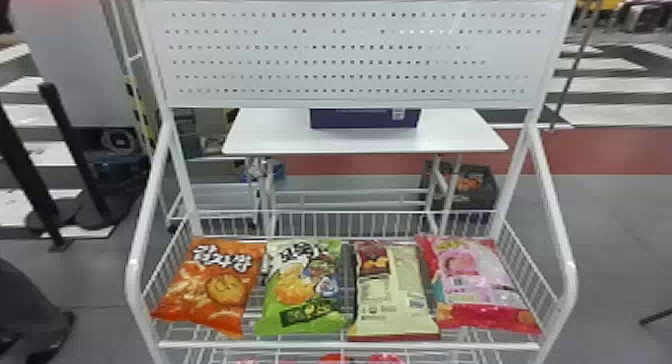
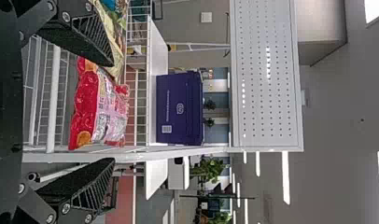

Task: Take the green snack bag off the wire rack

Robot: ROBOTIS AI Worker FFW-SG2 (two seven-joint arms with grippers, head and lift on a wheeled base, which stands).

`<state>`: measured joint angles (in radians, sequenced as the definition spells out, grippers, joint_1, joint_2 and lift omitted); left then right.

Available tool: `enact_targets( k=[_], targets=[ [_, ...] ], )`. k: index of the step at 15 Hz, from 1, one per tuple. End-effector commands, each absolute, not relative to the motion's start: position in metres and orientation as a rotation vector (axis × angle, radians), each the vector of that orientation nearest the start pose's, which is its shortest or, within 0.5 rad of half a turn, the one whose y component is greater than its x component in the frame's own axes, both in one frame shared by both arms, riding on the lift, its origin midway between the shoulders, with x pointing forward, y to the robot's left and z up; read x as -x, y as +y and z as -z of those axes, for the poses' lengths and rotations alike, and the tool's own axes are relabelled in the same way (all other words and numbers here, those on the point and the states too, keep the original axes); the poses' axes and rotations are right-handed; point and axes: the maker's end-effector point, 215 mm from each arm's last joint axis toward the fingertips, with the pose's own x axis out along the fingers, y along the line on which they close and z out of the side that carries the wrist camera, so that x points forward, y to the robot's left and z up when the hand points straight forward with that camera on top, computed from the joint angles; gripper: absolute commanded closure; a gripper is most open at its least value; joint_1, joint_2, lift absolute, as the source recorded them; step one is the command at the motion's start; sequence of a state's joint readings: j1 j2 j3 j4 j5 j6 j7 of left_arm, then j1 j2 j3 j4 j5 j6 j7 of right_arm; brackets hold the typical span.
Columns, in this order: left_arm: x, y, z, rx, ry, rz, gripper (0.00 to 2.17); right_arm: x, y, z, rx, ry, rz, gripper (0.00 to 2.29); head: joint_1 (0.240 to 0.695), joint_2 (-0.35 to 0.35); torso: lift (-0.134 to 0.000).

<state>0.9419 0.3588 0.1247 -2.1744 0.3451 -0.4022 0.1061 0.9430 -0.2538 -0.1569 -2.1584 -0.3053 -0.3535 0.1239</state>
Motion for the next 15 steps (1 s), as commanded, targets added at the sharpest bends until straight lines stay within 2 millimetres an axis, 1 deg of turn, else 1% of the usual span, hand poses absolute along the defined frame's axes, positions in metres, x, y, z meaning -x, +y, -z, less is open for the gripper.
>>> enact_targets(
  k=[1,3,5,8,9,11,12,13,14,15],
  targets=[
    [-0.345,0.282,0.299,0.025,-0.074,0.049,0.03,-0.318,-0.287,0.319,-0.014,-0.017,-0.133,0.17,0.499,0.0,0.0],
    [-0.368,0.234,0.317,0.038,-0.022,0.118,0.03,-0.318,-0.285,0.321,-0.016,-0.013,-0.132,0.17,0.499,0.0,0.0],
    [-0.395,0.186,0.324,0.041,-0.021,0.177,0.03,-0.318,-0.284,0.32,-0.014,-0.017,-0.134,0.17,0.499,0.0,0.0],
    [-0.442,0.135,0.372,0.023,0.11,0.216,0.04,-0.318,-0.278,0.323,-0.014,-0.015,-0.14,0.17,0.499,0.0,0.0],
    [-0.455,0.123,0.385,0.02,0.147,0.227,0.03,-0.318,-0.276,0.323,-0.016,-0.014,-0.14,0.17,0.499,0.0,0.0],
    [-0.483,0.099,0.4,0.003,0.194,0.242,0.03,-0.318,-0.272,0.322,-0.019,-0.017,-0.144,0.17,0.499,0.0,0.0],
    [-0.492,0.089,0.402,-0.013,0.203,0.255,0.03,-0.317,-0.271,0.321,-0.02,-0.019,-0.145,0.17,0.499,0.0,0.0],
    [-0.503,0.081,0.402,-0.025,0.206,0.259,0.03,-0.317,-0.271,0.32,-0.019,-0.019,-0.145,0.17,0.499,0.0,0.0],
    [-0.513,0.075,0.407,-0.041,0.224,0.261,0.03,-0.316,-0.271,0.321,-0.02,-0.017,-0.143,0.17,0.499,0.0,0.0],
    [-0.52,0.073,0.415,-0.048,0.241,0.261,0.03,-0.316,-0.27,0.321,-0.02,-0.017,-0.143,0.17,0.499,0.0,0.0]
  ],
)
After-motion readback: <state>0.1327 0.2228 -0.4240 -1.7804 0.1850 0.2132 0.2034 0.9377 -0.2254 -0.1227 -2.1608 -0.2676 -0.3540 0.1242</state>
